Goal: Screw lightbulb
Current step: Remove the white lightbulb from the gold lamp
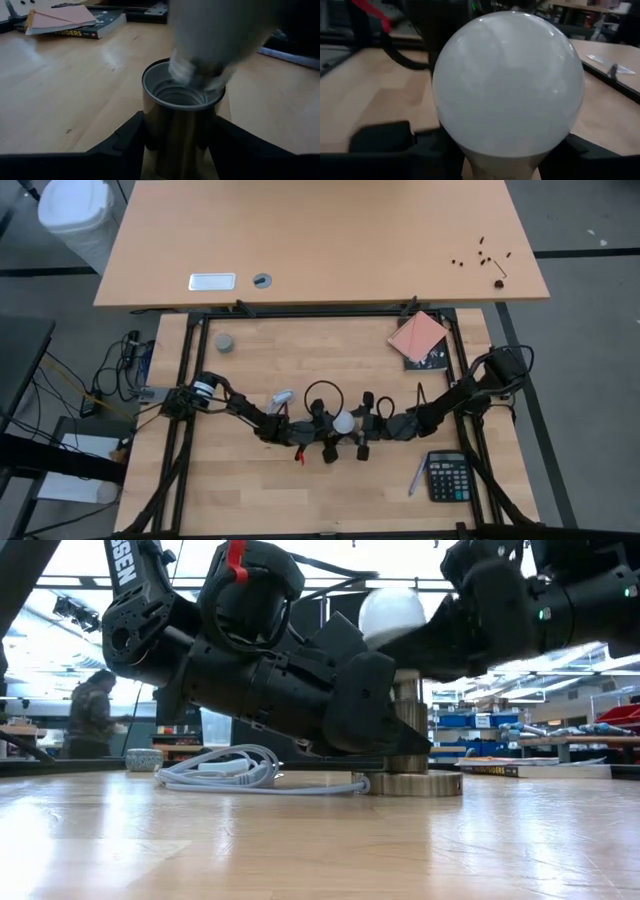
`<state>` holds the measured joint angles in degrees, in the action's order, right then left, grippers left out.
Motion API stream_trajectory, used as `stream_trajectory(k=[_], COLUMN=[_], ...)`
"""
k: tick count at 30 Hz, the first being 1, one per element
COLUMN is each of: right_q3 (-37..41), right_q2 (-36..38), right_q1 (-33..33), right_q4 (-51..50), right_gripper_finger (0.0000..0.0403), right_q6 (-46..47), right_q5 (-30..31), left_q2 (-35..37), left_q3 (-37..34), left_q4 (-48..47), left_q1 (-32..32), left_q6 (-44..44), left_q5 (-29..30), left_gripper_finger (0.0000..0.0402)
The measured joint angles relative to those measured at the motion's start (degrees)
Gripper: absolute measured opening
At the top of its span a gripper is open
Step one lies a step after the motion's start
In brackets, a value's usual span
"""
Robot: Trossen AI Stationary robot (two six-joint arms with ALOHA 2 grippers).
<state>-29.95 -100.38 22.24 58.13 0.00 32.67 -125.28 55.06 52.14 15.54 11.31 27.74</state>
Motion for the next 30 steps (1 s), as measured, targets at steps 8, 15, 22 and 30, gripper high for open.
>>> stream_trajectory(k=[8,15,22,30], right_q3=[0.22,0.22,0.22,0.22], right_q2=[8.06,18.0,26.24,26.1], right_q1=[-0.84,-1.01,-2.1,-7.07], right_q4=[-10.32,-26.7,-48.75,-62.49], right_gripper_finger=[0.0207,0.0207,0.0208,0.0208], right_q6=[-0.62,5.02,23.44,40.42], right_q5=[-0.98,1.98,4.56,-6.99], left_q2=[-0.04,-0.17,3.31,9.78], left_q3=[-0.1,-0.15,-0.25,-0.2], left_q4=[0.87,0.81,-3.04,-13.05], left_q1=[0.21,0.23,0.19,1.32], left_q6=[-1.8,-2.78,-5.33,-4.88], left_q5=[-0.37,5.58,6.92,6.63], left_gripper_finger=[0.0184,0.0219,0.0272,0.0273])
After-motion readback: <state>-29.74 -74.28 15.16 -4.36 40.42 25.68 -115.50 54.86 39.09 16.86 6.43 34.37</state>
